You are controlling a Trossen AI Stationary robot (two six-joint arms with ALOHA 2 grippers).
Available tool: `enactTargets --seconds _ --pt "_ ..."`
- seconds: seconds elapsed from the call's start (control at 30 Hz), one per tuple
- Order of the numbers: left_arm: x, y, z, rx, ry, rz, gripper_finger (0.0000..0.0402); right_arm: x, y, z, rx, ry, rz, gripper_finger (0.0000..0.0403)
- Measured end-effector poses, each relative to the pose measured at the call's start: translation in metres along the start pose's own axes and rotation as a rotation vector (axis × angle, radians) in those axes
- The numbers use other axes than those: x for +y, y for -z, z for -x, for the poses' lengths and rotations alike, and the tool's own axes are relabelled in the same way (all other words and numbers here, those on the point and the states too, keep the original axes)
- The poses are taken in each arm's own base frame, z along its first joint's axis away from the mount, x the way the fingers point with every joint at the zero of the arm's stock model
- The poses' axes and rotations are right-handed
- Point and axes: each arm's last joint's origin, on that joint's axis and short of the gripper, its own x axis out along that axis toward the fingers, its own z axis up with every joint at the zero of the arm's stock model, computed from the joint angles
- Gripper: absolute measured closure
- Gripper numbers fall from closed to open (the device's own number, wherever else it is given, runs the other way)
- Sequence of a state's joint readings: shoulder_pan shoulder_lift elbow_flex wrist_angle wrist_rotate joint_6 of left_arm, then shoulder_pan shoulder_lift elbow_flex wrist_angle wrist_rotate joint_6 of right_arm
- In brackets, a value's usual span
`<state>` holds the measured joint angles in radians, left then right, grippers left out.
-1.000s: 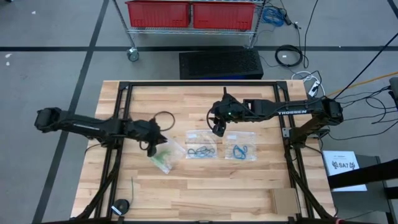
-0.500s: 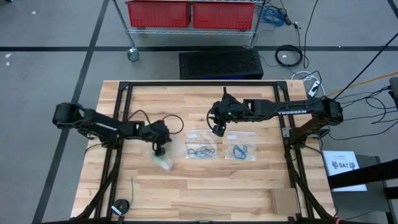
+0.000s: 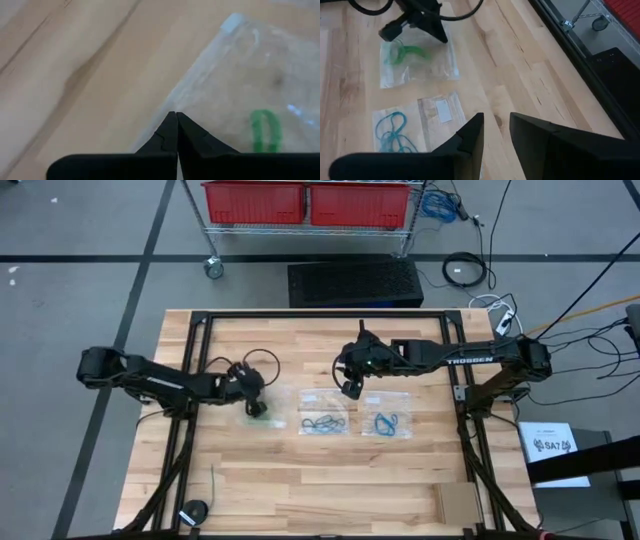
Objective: Sort rubber bands
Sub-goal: Close the top transparent zip bag, then return to Home Position
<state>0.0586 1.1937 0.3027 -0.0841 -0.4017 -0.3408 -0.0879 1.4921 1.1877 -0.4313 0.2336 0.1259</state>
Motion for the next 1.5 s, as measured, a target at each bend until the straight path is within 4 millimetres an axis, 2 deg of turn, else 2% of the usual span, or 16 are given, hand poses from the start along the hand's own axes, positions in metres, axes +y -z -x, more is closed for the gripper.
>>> enactTargets --seconds 0.2,0.33,0.4,0.5,0.6,0.67,0.8,0.97,1.07,1.27,1.37,1.5 --pt "0.0 -0.006 0.012 -0.094 -0.018 0.06 0.0401 0.008 0.001 0.002 -0.008 0.051 0.081 0.0322" --pt "0.004 -0.016 0.026 -0.211 -0.024 0.064 0.0401 0.021 0.007 0.012 0.018 0.154 0.229 0.0372" --pt "0.008 -0.02 0.033 -0.258 -0.022 0.068 0.0401 0.026 0.011 0.023 -0.002 0.187 0.245 0.0394" --pt "0.014 -0.026 0.043 -0.311 0.03 0.04 0.0401 0.027 0.035 0.04 -0.032 0.19 0.222 0.0398" --pt "0.02 -0.03 0.053 -0.362 0.122 -0.006 0.0401 0.022 0.074 0.054 -0.099 0.15 0.171 0.0401" --pt "0.025 -0.035 0.058 -0.453 0.187 -0.01 0.0401 0.015 0.101 0.062 -0.179 0.121 0.115 0.0402" --pt "0.041 -0.055 0.06 -0.716 0.312 -0.021 0.0401 -0.008 0.141 0.055 -0.356 0.149 0.025 0.0402" --pt "0.07 -0.068 0.048 -0.766 0.278 -0.017 0.0401 -0.041 0.16 0.043 -0.525 0.133 -0.002 0.0403" --pt "0.082 -0.066 0.06 -0.802 0.25 -0.006 0.0401 -0.052 0.169 0.051 -0.573 0.149 -0.012 0.0403" --pt "0.088 -0.031 0.099 -0.803 0.141 -0.018 0.0401 -0.056 0.191 0.084 -0.727 0.139 -0.023 0.0403" --pt "0.089 -0.018 0.117 -0.914 0.098 0.016 0.0401 -0.059 0.202 0.092 -0.776 0.173 -0.031 0.0403" --pt "0.087 0.0 0.114 -0.991 0.065 0.056 0.0401 -0.061 0.213 0.09 -0.834 0.175 -0.037 0.0403"
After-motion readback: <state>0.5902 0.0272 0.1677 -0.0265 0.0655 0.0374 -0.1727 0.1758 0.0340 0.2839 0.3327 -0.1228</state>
